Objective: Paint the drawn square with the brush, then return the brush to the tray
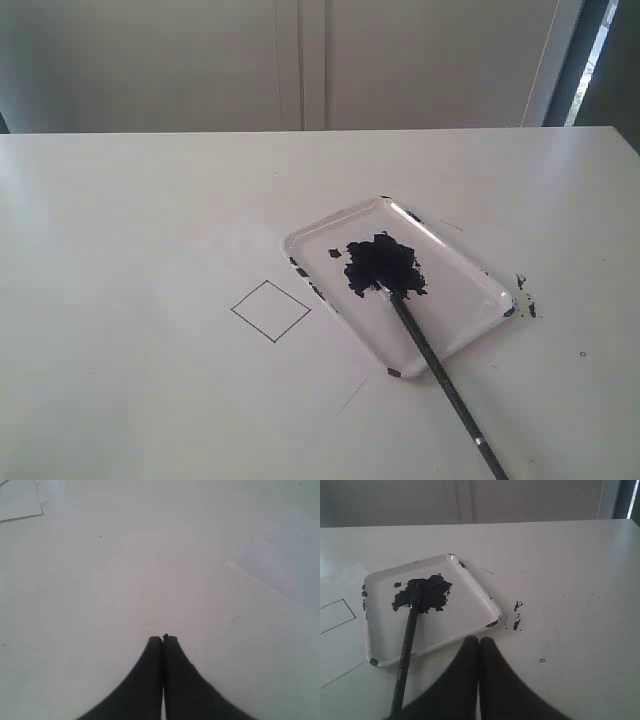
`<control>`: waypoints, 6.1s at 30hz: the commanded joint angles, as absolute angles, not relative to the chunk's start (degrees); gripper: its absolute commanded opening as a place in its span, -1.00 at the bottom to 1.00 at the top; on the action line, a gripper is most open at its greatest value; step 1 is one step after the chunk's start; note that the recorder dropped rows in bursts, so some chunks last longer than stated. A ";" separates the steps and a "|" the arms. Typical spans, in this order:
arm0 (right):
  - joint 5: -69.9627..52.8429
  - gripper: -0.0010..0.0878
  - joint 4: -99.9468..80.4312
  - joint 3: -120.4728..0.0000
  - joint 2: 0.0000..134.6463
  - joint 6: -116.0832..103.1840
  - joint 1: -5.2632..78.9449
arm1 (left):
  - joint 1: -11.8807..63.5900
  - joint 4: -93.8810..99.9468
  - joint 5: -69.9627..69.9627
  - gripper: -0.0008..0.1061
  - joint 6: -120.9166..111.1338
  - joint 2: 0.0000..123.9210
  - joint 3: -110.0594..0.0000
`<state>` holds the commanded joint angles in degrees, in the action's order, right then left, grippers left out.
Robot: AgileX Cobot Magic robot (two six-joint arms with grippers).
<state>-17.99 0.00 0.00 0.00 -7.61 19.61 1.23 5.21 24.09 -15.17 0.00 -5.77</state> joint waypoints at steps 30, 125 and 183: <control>29.84 -0.98 0.48 0.00 0.00 -34.78 19.61 | 1.23 5.21 24.09 -0.99 -15.17 0.00 -5.77; -20.04 0.24 8.13 -46.01 97.24 20.37 36.00 | 1.23 5.21 24.09 -0.99 -15.17 0.00 -5.77; -59.86 -0.98 -13.20 -61.39 93.59 6.28 36.00 | 1.23 5.21 24.09 -0.99 -15.17 0.00 -5.77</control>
<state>-59.86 -13.20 -61.39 93.59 6.28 36.00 1.23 5.21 24.09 -15.17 0.00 -5.77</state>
